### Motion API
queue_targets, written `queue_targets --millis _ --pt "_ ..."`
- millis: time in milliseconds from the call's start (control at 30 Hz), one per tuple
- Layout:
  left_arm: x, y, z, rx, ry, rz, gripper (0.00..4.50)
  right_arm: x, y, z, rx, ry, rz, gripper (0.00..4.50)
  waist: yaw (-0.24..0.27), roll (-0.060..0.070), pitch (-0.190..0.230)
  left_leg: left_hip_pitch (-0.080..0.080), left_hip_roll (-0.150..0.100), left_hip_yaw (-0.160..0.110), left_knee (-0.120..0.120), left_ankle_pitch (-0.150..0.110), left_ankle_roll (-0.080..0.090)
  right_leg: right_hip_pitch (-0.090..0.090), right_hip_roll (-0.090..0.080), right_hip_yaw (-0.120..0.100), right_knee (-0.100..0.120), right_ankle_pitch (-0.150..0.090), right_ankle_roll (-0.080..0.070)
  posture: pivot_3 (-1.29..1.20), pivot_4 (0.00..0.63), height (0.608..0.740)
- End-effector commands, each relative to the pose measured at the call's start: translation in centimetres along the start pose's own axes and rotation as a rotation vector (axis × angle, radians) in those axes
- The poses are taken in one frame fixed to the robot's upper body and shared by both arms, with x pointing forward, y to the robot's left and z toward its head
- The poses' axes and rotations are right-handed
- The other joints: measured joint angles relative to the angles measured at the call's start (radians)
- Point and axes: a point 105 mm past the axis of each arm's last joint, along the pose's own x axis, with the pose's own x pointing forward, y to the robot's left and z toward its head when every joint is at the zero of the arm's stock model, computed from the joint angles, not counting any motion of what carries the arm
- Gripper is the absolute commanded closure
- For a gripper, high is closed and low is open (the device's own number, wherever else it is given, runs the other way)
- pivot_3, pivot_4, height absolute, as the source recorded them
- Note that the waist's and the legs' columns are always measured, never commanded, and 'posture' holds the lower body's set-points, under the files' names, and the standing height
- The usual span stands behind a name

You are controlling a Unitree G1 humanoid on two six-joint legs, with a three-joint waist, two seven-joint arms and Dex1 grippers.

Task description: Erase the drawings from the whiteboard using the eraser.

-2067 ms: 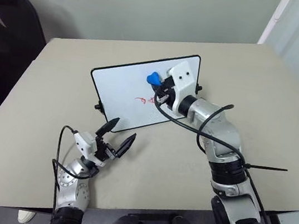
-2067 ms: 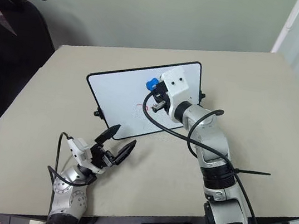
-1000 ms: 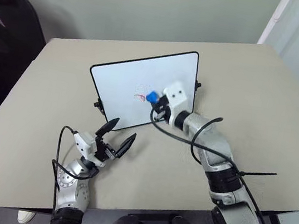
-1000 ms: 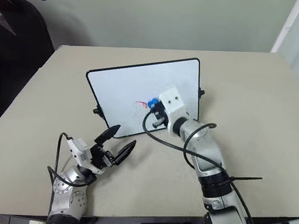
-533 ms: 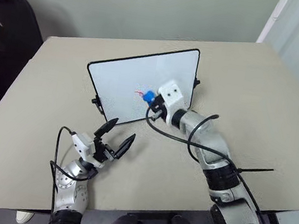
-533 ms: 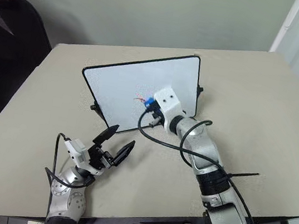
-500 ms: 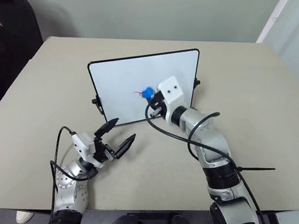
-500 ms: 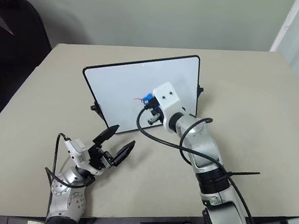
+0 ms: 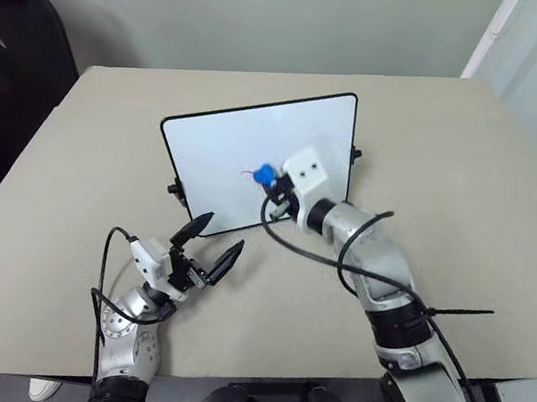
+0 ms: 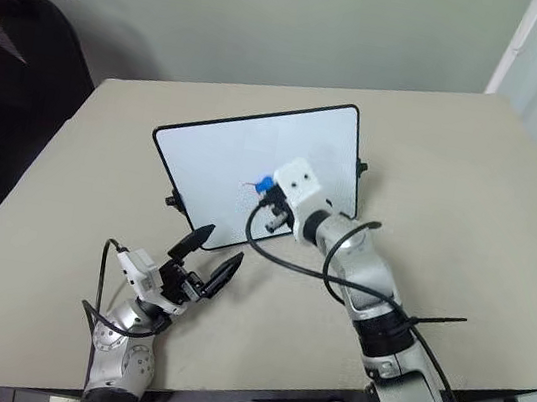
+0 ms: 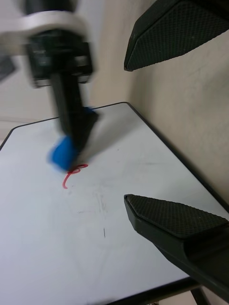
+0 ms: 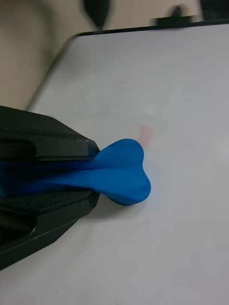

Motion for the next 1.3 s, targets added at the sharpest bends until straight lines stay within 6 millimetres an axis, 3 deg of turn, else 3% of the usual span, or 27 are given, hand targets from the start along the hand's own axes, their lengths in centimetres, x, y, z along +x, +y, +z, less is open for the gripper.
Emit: queue_targets --millis 33,100,533,633,833,1133,1300 --pt "-0.8 -1.2 -2.1 -0.100 0.021 0.039 0.00 0.2 0.3 0.2 -0.026 -0.013 -0.002 4.00 0.000 0.000 0.000 0.000 0.000 0.000 0.000 0.000 0.000 0.000 0.000 0.000 0.000 0.000 0.000 0.00 0.150 0.740" --pt "-0.8 -1.2 -2.1 -0.101 0.021 0.041 0.00 0.2 0.4 0.3 -0.023 -0.019 -0.001 4.00 0.000 0.000 0.000 -0.001 0.000 0.000 0.000 0.000 0.000 0.000 0.000 0.000 0.000 0.000 0.001 0.00 0.150 0.740" --pt "-0.7 -0.8 -2.0 -0.097 0.017 0.054 0.00 -0.4 0.6 6.3 0.005 -0.232 0.026 4.00 0.000 0.000 0.000 -0.001 0.000 0.000 0.000 0.000 0.000 0.000 0.000 0.000 0.000 0.000 0.000 0.00 0.150 0.740" --pt "-0.7 -0.7 -2.0 -0.097 0.017 0.055 0.00 -0.6 0.6 6.8 0.002 -0.251 0.027 4.00 0.000 0.000 0.000 -0.001 0.000 0.000 0.000 0.000 0.000 0.000 0.000 0.000 0.000 0.000 0.000 0.00 0.150 0.740" --pt "-0.7 -0.7 -2.0 -0.097 0.013 0.058 0.00 -0.7 0.5 7.0 -0.008 -0.257 0.029 4.00 0.000 0.000 0.000 0.000 0.000 0.000 0.000 0.000 0.000 0.000 0.000 0.000 0.000 0.000 0.000 0.00 0.150 0.740" --pt "-0.6 -0.9 -2.0 -0.098 0.009 0.058 0.00 0.7 1.4 2.5 -0.041 -0.103 0.064 4.00 0.000 0.000 0.000 0.000 0.000 0.000 0.000 0.000 0.000 0.000 0.000 0.000 0.000 0.000 0.000 0.00 0.150 0.740" --pt "-0.7 -0.9 -1.9 -0.095 0.006 0.060 0.00 1.5 1.3 1.5 -0.052 -0.061 0.052 4.00 0.000 0.000 0.000 0.000 0.000 0.000 0.001 0.000 0.000 0.000 -0.001 0.000 0.000 0.000 0.000 0.00 0.150 0.740"
